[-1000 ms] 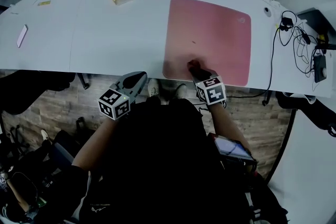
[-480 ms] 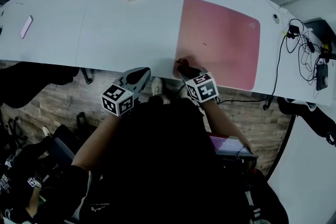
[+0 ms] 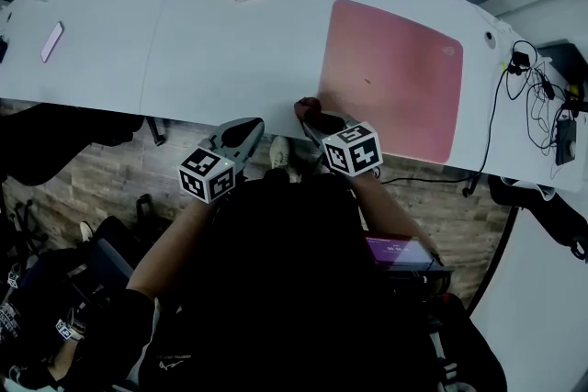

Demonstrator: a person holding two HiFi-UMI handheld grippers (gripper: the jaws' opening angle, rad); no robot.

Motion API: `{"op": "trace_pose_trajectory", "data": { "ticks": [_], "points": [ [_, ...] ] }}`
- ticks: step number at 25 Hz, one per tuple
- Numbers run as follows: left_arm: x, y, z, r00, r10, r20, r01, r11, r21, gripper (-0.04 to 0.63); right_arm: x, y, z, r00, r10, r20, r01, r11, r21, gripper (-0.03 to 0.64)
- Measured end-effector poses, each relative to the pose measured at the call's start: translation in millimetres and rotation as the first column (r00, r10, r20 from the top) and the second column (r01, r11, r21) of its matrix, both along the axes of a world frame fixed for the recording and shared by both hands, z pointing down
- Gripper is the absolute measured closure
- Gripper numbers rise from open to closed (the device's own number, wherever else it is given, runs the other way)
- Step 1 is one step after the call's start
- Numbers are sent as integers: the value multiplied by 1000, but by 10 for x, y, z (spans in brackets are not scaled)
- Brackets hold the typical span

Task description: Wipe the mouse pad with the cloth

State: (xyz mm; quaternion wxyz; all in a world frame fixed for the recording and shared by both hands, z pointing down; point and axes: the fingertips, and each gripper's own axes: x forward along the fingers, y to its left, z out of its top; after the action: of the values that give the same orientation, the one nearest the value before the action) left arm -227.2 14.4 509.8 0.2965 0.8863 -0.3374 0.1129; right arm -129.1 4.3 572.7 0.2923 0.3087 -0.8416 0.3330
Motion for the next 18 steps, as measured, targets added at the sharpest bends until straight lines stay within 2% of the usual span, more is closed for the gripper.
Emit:
{"op": "trace_pose_trajectory", "data": {
  "ticks": [4, 9, 18],
  "points": [
    [18, -46, -42, 1000, 12, -3, -12, 1000, 10, 588, 137, -306, -52, 997, 63, 34, -63, 998, 23, 491],
    [-12, -106, -76, 1000, 22, -5, -22, 1000, 22, 587, 267, -578, 9, 984, 147, 102, -143, 989, -45, 491],
    [-74, -214, -41, 999, 48, -8, -48, 999, 24, 587, 456, -641, 140, 977, 207, 46, -204, 977, -58, 492]
  ]
}}
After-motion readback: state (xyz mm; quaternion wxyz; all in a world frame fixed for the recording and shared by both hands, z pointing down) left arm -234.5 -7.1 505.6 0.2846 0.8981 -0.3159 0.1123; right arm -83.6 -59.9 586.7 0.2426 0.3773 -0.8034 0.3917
